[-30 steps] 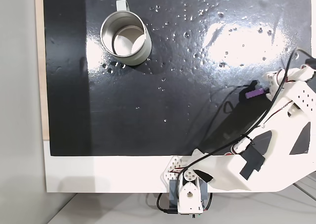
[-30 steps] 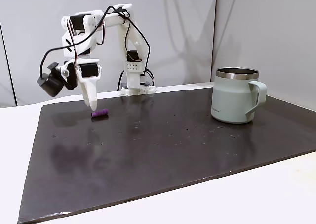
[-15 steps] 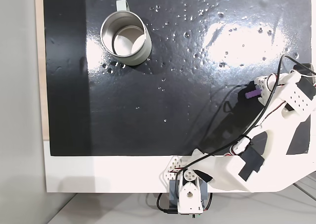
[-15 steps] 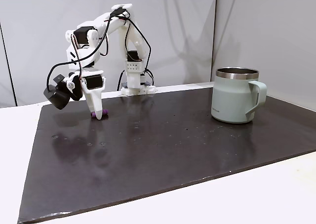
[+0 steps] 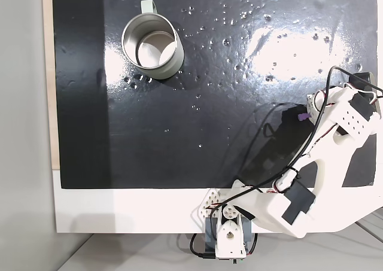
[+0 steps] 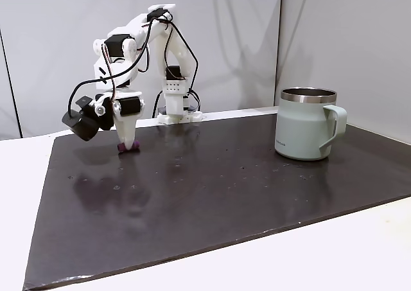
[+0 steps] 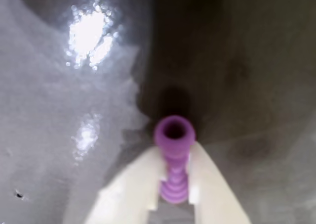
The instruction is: Grasp a pengrip and put it in the cup.
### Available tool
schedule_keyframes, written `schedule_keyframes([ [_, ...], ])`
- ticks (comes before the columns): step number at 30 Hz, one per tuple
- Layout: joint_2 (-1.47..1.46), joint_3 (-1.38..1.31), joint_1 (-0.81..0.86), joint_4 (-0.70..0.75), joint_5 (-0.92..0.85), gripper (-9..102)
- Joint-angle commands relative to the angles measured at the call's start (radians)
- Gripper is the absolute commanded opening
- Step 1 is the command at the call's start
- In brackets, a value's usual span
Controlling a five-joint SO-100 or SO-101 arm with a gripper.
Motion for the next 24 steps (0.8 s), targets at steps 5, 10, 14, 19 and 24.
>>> schedule_keyframes([
  [5,0.135,0.005,-0.025,-0.034,0.021,0],
  [10,0.299,0.005,-0.084,0.025,0.129,0],
  [14,0.44,0.005,-0.167,0.057,0.262,0],
  [19,0.541,-0.003,-0.336,0.071,0.408,0],
  [24,0.569,-0.072,-0.508,0.069,0.606,0],
])
